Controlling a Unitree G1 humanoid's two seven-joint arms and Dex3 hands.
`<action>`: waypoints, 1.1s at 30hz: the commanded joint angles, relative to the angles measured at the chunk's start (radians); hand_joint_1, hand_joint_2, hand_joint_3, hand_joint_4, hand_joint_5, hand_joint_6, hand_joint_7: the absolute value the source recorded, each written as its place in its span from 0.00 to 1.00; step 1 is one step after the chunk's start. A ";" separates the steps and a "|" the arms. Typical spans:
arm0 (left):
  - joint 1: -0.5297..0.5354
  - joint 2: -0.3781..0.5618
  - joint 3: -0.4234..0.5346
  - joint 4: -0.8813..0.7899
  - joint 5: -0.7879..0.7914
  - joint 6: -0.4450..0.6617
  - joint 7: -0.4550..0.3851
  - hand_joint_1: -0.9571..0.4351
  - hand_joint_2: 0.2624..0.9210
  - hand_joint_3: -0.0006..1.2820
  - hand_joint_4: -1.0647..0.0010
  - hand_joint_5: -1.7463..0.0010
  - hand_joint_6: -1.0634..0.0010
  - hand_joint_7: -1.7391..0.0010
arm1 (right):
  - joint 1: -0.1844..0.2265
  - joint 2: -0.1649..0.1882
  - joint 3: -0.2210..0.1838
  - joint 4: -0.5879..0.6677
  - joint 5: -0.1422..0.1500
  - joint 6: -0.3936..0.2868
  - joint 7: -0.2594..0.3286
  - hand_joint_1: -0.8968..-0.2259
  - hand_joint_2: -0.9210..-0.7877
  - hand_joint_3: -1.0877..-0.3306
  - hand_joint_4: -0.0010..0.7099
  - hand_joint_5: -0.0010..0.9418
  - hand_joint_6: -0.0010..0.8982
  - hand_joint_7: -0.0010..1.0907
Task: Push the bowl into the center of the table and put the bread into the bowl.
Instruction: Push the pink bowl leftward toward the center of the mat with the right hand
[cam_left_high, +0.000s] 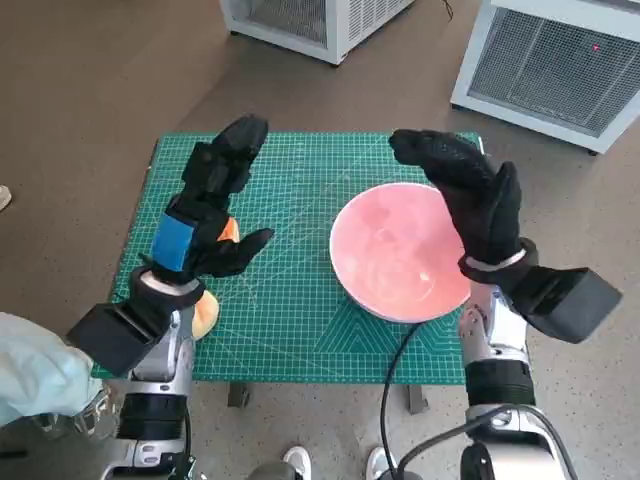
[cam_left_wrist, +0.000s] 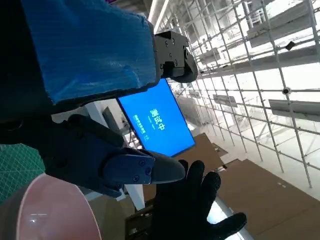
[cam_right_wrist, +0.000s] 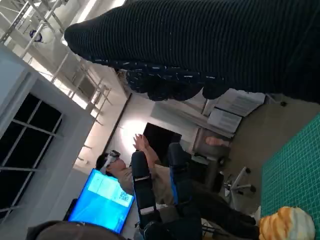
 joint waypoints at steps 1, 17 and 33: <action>-0.008 -0.004 -0.001 -0.017 -0.003 0.005 0.004 0.23 1.00 0.23 0.83 1.00 0.98 0.71 | 0.023 -0.005 -0.004 0.002 0.016 0.018 0.015 0.32 0.00 0.48 0.27 0.00 0.00 0.54; 0.004 -0.003 0.004 -0.028 -0.010 0.009 0.001 0.22 1.00 0.24 0.83 1.00 0.96 0.70 | -0.022 -0.102 -0.085 0.207 -0.088 -0.127 -0.157 0.33 0.00 0.48 0.25 0.00 0.00 0.54; 0.009 -0.003 0.009 -0.025 0.002 -0.002 0.010 0.22 1.00 0.24 0.83 1.00 0.97 0.70 | -0.053 -0.189 -0.120 0.502 -0.189 -0.069 -0.443 0.41 0.00 0.32 0.21 0.00 0.00 0.48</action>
